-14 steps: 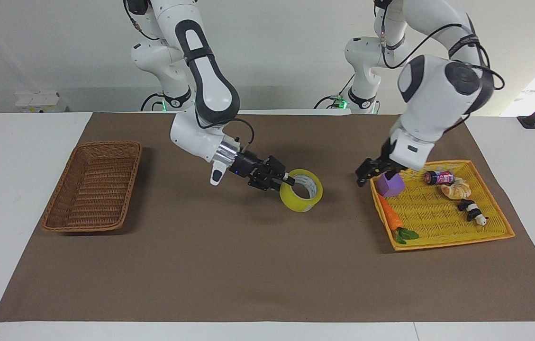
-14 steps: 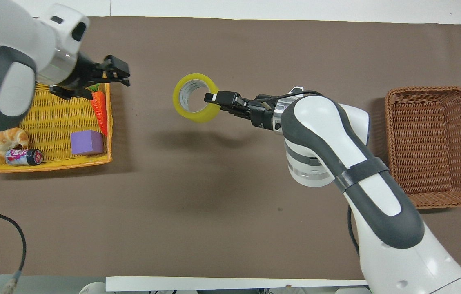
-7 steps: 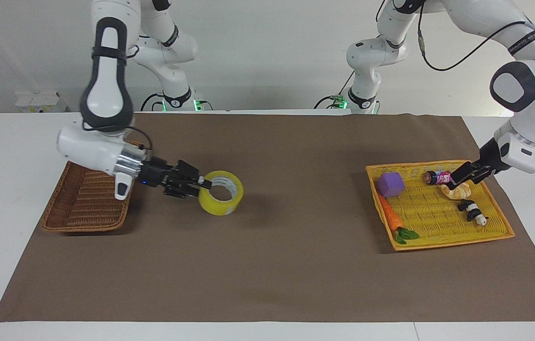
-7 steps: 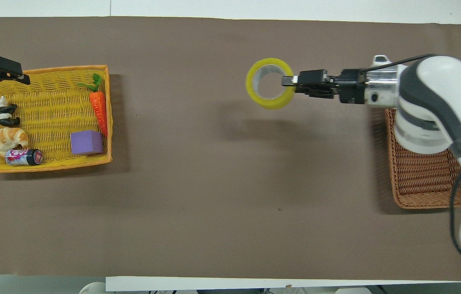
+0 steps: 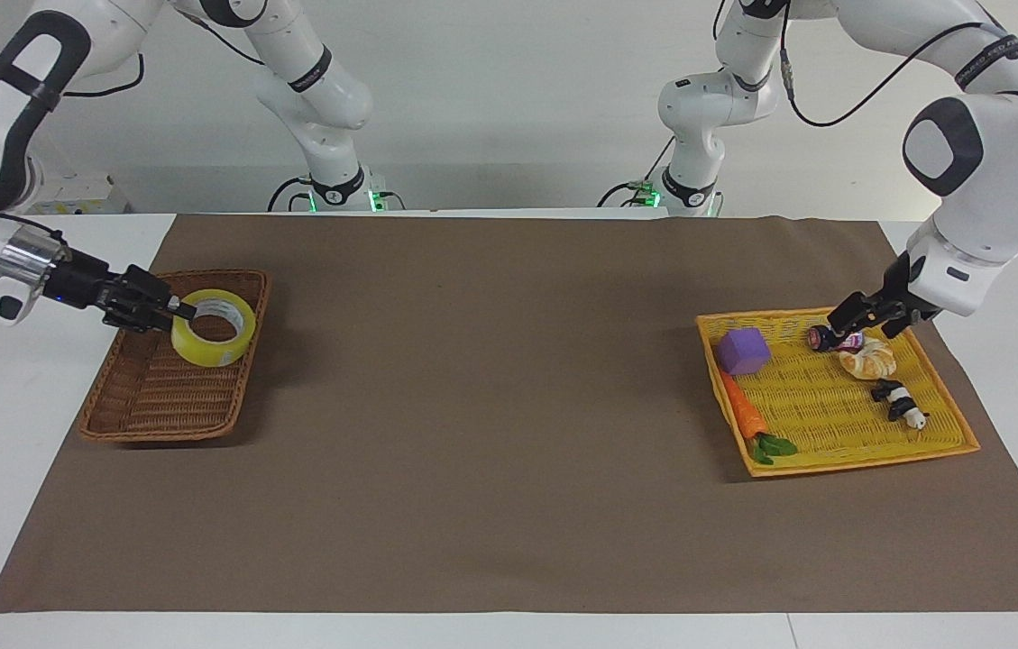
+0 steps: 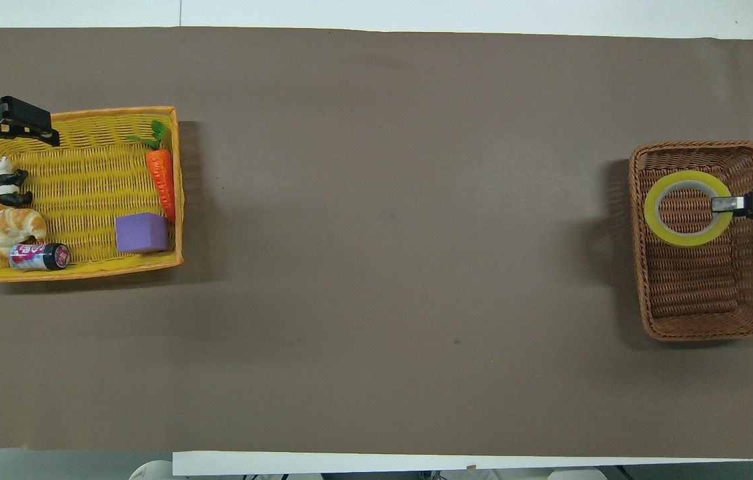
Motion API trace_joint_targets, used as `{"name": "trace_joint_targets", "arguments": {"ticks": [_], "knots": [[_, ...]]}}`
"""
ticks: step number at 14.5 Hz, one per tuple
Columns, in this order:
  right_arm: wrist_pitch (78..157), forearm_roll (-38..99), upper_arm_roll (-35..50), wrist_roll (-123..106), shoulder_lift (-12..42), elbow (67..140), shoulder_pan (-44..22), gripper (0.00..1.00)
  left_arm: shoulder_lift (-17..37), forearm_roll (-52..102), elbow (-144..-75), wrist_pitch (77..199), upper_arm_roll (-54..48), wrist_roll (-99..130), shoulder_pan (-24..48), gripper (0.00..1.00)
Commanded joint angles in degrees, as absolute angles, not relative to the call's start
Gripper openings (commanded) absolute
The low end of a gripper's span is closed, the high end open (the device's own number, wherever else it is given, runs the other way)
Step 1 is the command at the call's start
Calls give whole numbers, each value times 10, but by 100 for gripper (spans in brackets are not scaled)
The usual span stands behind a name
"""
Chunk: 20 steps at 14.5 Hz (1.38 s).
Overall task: Move tape to another basket
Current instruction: 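Lower the tape into the wicker basket and open the right gripper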
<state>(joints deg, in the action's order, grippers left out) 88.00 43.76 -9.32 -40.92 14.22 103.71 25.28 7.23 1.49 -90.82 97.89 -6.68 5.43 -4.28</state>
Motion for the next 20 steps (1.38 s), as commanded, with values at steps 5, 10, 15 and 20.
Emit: {"name": "trace_joint_targets", "arguments": {"ticks": [5, 10, 15, 20], "knots": [[866, 399, -82, -450, 185, 1025, 296, 0, 14, -13, -845, 850, -56, 56, -11, 100], [887, 379, -83, -490, 199, 1042, 300, 0, -3, -16, -849, 842, -59, 57, -3, 100], [912, 371, -83, -526, 209, 1070, 309, 3, -2, -18, -849, 817, -59, 58, 3, 100], [955, 328, -79, -522, 186, 1056, 299, 100, -2, -18, -848, 795, -60, 130, 4, 100]]}}
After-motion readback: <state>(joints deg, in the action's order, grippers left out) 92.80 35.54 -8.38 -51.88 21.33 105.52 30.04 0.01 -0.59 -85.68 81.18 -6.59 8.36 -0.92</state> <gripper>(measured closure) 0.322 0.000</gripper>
